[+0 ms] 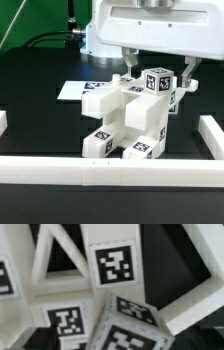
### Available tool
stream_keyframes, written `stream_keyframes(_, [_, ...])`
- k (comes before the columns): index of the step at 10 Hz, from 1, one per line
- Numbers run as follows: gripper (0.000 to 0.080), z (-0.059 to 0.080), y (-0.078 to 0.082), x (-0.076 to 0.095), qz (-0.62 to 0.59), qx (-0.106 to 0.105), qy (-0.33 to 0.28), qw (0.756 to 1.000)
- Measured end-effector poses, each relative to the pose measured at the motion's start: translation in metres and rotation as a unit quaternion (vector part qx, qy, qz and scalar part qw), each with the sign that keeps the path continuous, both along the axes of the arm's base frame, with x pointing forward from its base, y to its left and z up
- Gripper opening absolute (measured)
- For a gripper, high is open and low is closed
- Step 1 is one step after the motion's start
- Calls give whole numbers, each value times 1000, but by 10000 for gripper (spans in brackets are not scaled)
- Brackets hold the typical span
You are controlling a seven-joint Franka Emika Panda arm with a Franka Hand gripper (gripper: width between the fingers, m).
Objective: Assemble chair
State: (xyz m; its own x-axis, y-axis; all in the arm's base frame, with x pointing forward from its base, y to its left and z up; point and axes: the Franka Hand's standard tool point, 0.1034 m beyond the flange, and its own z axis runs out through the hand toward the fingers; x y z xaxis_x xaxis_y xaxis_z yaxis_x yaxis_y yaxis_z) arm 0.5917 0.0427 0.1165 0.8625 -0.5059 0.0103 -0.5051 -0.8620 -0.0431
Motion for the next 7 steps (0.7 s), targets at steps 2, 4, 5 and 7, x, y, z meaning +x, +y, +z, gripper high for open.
stream_keyframes(2, [649,2,-1,-1,104,-6,9,995])
stream_keyframes(4, [649,2,0,-2,194,-7,6,981])
stream_keyframes(5, [649,2,0,-1,230,-8,5,973])
stream_keyframes(7, [649,1,2,-2,293,-16,4,956])
